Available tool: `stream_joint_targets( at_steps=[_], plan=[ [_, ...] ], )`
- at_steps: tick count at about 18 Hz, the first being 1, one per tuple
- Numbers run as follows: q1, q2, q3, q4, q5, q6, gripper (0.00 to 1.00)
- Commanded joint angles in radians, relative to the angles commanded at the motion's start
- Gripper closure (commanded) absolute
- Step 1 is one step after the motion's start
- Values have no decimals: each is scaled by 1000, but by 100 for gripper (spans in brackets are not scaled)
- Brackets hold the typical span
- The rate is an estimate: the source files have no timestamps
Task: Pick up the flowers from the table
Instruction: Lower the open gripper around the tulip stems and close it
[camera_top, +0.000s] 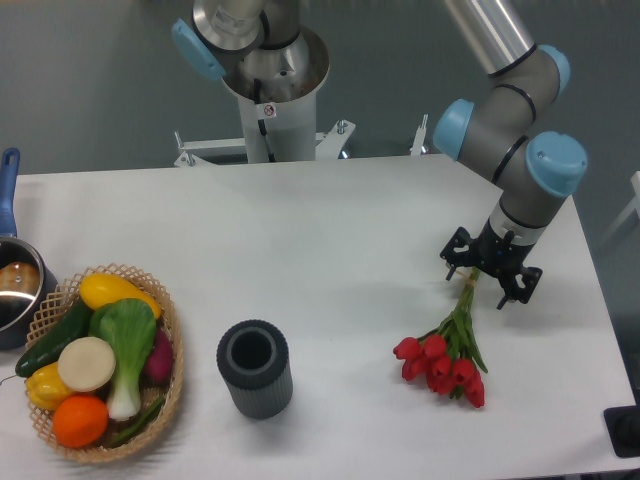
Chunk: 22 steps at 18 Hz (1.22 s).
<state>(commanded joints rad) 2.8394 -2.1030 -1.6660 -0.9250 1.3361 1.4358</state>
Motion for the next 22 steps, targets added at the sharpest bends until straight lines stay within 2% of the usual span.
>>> stream_joint_targets(
  at_steps=[12, 17, 21, 22],
  plan=[
    [-11, -37, 12, -5, 0, -6, 1],
    [-6, -37, 5, -3, 0, -8, 8],
    [-6, -37, 3, -5, -2, -12, 18],
    [-6, -37, 5, -5, -2, -14, 22]
  ],
)
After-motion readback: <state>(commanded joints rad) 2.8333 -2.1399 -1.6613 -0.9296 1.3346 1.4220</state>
